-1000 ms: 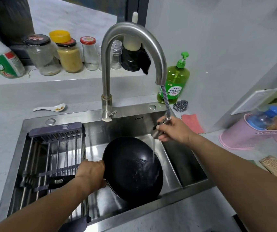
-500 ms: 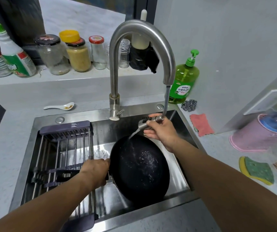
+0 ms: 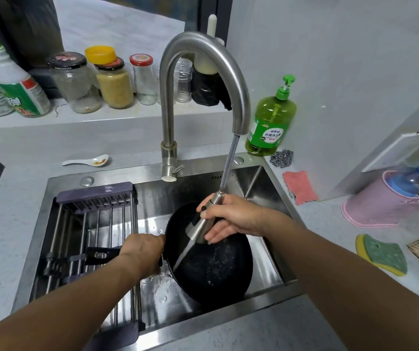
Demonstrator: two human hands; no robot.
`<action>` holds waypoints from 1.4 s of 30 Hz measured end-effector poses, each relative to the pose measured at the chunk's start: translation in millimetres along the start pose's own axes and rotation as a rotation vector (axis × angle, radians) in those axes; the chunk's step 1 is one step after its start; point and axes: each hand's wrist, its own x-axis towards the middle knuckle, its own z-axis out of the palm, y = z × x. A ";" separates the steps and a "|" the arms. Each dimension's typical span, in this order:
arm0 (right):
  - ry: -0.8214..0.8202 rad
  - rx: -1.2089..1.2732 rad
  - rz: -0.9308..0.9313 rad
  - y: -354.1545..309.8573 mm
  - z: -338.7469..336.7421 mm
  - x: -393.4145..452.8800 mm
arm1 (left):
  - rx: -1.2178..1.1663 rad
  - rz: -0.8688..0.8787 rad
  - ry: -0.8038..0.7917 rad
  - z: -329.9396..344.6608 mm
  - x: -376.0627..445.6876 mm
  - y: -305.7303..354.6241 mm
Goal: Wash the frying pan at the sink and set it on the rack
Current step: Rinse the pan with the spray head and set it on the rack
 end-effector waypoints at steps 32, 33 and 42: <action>0.346 -0.281 0.085 -2.0 -33.9 -4.4 | 0.309 0.085 0.152 -35.9 -16.8 -28.3; 0.267 -0.251 0.135 -5.5 -32.4 -11.4 | 0.305 0.110 0.165 -38.1 -18.8 -29.0; 0.283 0.107 -0.020 -3.7 -22.2 -28.1 | 0.071 0.125 0.001 -57.8 -21.6 -40.7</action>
